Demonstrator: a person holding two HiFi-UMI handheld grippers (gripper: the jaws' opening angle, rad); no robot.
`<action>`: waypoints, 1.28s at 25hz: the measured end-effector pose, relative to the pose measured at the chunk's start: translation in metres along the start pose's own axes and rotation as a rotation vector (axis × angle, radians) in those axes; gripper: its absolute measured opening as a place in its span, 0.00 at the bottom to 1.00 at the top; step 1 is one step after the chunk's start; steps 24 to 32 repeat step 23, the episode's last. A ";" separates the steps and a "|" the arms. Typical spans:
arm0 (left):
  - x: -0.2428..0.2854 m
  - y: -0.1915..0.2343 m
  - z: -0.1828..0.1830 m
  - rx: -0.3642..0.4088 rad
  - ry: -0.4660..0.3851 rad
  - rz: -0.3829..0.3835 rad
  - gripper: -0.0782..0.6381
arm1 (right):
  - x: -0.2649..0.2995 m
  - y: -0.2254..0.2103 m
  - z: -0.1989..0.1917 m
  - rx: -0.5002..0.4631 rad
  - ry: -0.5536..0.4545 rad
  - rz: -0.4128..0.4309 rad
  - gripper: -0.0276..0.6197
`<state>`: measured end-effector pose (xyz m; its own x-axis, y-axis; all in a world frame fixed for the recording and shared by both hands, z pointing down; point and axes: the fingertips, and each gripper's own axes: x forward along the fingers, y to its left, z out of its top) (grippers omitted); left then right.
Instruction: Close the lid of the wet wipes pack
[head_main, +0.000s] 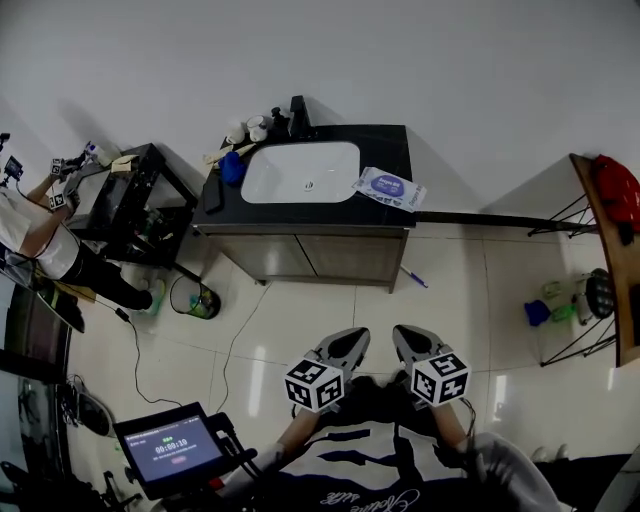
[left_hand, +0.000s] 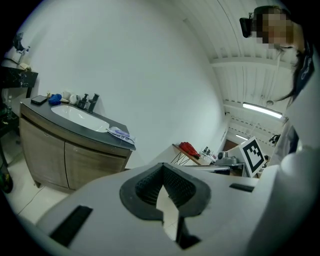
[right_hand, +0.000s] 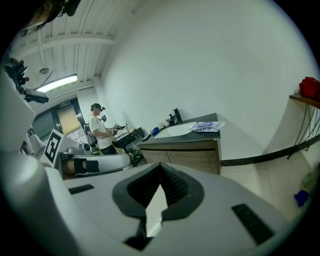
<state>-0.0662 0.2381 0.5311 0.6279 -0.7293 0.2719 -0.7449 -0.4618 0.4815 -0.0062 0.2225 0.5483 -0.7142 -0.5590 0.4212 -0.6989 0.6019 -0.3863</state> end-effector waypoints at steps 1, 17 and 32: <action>0.001 -0.001 0.001 0.000 -0.003 -0.002 0.11 | -0.001 -0.001 0.001 -0.001 -0.001 -0.001 0.04; 0.027 -0.010 0.014 -0.028 -0.043 0.007 0.11 | -0.015 -0.024 0.014 -0.017 0.004 0.000 0.04; 0.036 -0.019 0.013 -0.029 -0.036 0.013 0.11 | -0.024 -0.036 0.016 -0.015 0.004 0.000 0.04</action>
